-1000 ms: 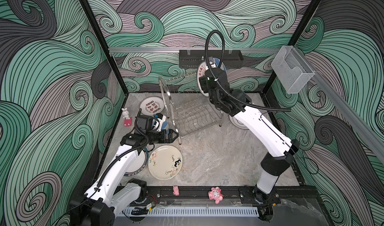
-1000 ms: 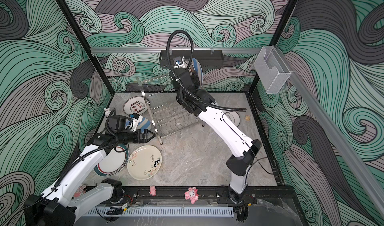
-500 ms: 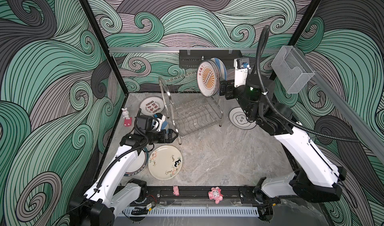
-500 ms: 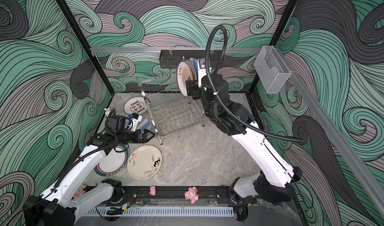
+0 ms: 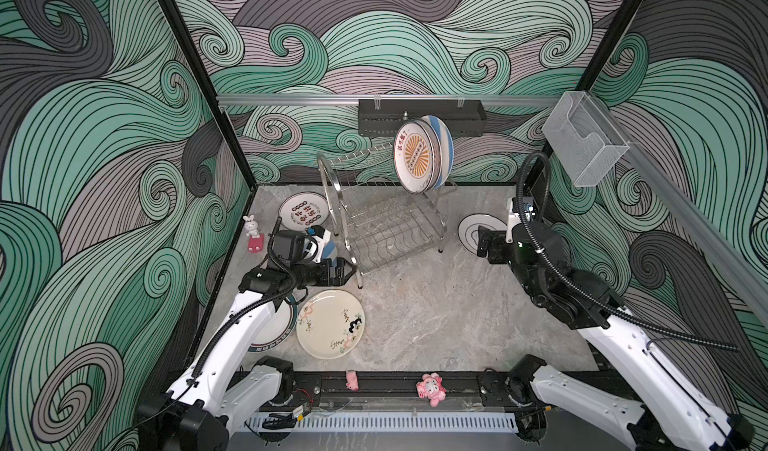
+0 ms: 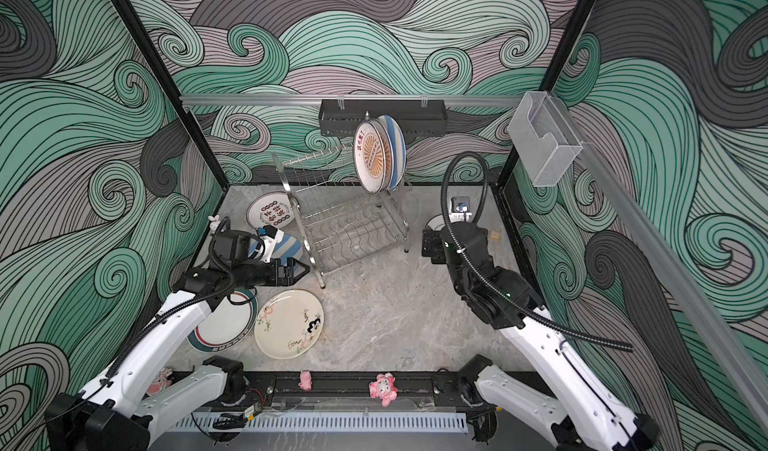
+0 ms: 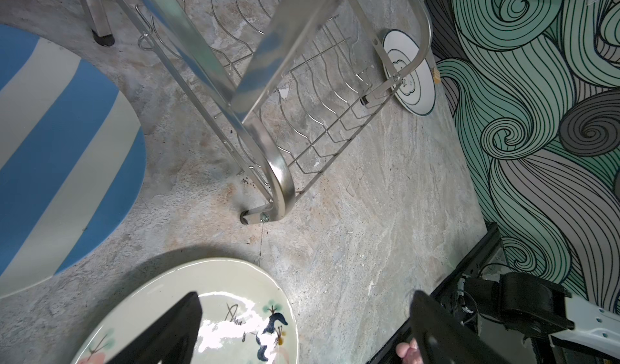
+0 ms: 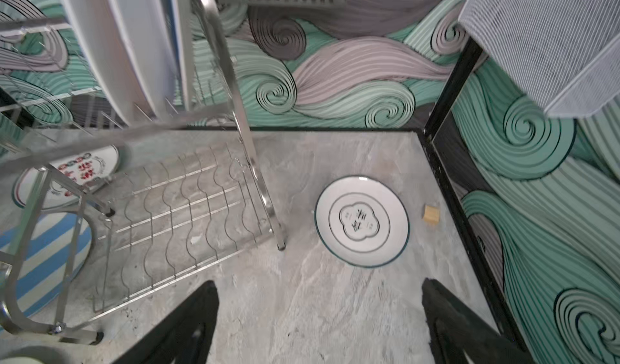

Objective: Load the plates into the dish rack
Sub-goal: 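Move the right gripper to the white green-rimmed plate beside the rack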

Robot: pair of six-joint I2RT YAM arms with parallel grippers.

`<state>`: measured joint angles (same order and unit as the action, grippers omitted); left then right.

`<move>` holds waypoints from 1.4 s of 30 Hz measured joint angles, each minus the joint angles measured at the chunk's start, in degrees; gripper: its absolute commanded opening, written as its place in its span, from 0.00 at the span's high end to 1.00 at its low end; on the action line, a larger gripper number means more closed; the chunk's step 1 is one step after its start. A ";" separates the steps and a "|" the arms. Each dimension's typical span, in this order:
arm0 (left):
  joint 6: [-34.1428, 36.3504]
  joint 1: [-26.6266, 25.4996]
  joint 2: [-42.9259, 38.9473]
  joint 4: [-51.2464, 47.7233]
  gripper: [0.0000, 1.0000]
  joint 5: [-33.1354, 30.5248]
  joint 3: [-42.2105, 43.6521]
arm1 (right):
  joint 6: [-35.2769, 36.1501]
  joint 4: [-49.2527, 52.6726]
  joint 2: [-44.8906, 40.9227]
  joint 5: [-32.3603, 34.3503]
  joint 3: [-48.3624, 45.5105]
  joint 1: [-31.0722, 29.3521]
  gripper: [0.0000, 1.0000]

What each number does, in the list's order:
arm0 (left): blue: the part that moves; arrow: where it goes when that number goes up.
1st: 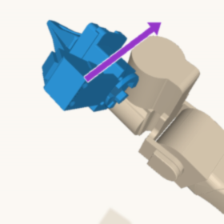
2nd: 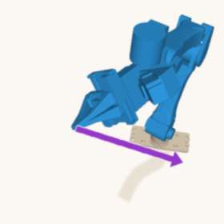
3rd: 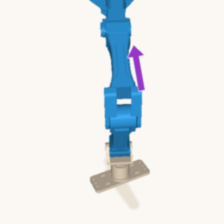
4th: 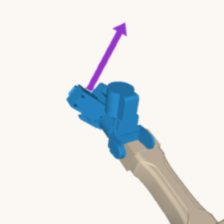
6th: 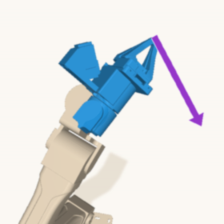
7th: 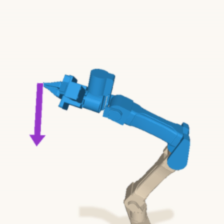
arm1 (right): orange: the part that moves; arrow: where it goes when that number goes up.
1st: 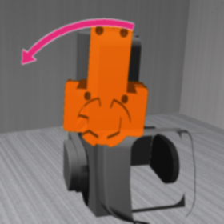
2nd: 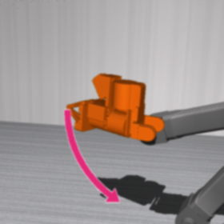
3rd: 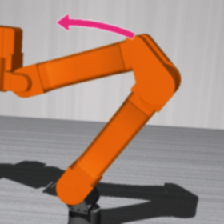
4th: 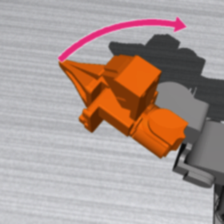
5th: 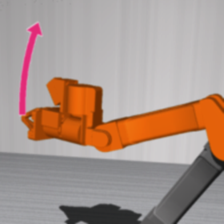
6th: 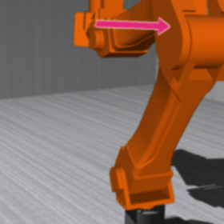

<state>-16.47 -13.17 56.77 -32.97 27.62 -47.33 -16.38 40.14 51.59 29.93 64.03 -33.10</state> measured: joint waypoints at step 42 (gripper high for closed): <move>0.50 0.00 -2.82 0.04 0.01 -2.97 0.66 | -4.87 -18.12 49.92 -42.01 3.41 30.95 0.01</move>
<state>-15.97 -13.17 53.95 -32.93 24.64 -46.68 -21.26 22.02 101.51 -12.08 67.44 -2.15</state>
